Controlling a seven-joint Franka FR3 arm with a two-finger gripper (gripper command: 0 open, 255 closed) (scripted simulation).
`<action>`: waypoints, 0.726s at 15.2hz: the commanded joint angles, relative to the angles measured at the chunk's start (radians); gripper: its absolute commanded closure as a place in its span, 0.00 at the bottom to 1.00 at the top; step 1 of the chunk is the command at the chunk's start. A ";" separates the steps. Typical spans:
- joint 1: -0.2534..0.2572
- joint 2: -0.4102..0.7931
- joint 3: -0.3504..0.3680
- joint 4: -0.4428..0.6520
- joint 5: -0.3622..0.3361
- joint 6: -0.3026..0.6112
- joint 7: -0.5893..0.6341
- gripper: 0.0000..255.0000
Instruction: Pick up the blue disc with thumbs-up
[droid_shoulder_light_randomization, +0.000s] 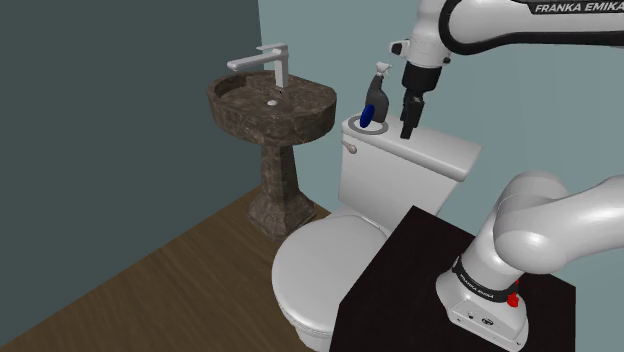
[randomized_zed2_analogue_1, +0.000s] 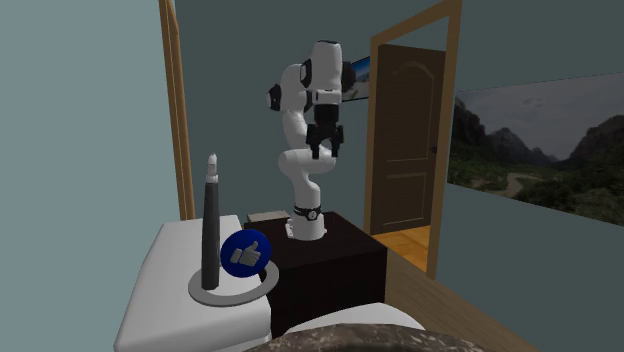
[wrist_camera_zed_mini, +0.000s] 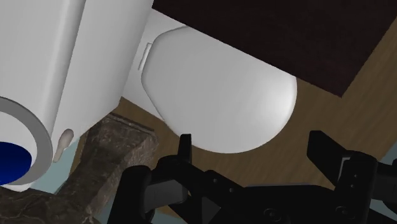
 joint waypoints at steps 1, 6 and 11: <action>0.003 0.023 -0.061 0.007 -0.042 0.022 -0.112 0.00; 0.025 0.121 -0.209 0.056 -0.122 0.095 -0.370 0.00; 0.076 0.265 -0.357 0.151 -0.155 0.174 -0.630 0.00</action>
